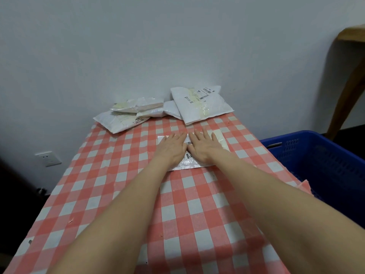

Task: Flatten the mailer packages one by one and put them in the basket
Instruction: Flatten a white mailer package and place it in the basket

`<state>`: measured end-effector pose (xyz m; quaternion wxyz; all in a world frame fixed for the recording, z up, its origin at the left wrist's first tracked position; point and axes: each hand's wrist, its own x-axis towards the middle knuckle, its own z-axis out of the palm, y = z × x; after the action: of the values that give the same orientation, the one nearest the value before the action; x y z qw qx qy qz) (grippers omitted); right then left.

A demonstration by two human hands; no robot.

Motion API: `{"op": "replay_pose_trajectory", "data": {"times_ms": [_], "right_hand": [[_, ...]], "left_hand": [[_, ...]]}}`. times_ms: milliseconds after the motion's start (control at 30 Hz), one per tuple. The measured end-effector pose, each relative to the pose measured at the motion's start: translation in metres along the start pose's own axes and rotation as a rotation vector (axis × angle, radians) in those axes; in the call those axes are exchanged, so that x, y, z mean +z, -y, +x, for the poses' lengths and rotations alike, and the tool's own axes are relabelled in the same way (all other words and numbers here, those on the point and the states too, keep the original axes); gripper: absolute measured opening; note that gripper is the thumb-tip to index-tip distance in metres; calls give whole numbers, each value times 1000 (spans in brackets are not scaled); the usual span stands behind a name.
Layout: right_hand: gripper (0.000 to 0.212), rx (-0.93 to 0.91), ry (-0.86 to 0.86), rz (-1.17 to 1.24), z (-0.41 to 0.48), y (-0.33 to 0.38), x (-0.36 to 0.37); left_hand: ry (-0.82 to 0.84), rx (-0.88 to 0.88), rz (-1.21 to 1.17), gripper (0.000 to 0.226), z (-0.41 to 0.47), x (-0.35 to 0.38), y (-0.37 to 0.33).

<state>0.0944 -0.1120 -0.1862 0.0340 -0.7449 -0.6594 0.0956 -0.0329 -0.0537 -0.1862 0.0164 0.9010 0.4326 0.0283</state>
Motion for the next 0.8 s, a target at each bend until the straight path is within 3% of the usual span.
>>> {"op": "replay_pose_trajectory", "data": {"times_ms": [533,800], "right_hand": [[60,35,35,-11,5,0,6],[61,26,56,39,8,-3,2]], "left_hand": [[32,-19,-5,52,3,8,2],[24,-23,-129,50,1,2,3]]}}
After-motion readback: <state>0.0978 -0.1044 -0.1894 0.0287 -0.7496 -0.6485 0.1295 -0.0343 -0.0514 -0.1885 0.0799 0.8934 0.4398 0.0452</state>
